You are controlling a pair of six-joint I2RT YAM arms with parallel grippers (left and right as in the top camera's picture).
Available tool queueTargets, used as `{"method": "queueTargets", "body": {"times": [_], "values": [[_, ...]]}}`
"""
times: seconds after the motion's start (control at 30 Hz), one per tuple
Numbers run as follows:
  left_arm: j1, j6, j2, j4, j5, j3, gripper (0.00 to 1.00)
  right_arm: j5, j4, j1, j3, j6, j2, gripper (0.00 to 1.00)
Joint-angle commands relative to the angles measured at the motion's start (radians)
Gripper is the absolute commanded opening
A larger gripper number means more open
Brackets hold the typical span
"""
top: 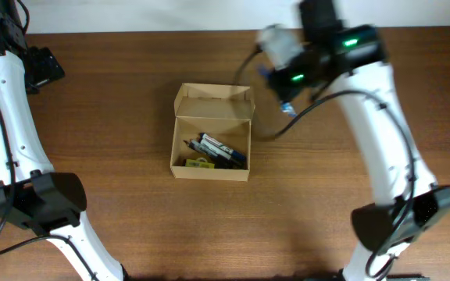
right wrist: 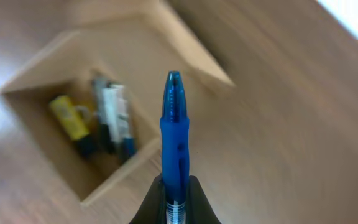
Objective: Pack container
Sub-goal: 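Carry the blue pen into the box and release it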
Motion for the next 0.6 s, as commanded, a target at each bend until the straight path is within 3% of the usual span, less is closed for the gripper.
{"method": "queueTargets", "body": {"times": [0.0, 0.2, 0.57], "values": [[0.002, 0.011, 0.007, -0.001, -0.003, -0.005, 1.00, 0.097, -0.007, 0.146, 0.010, -0.253, 0.003, 0.04], [0.002, 0.011, 0.007, -0.001, -0.003, -0.005, 1.00, 0.105, -0.003, 0.291, 0.007, -0.495, 0.122, 0.04], [0.002, 0.011, 0.007, -0.001, -0.003, -0.005, 1.00, 0.043, 0.035, 0.341, 0.007, -0.504, 0.382, 0.04]]}}
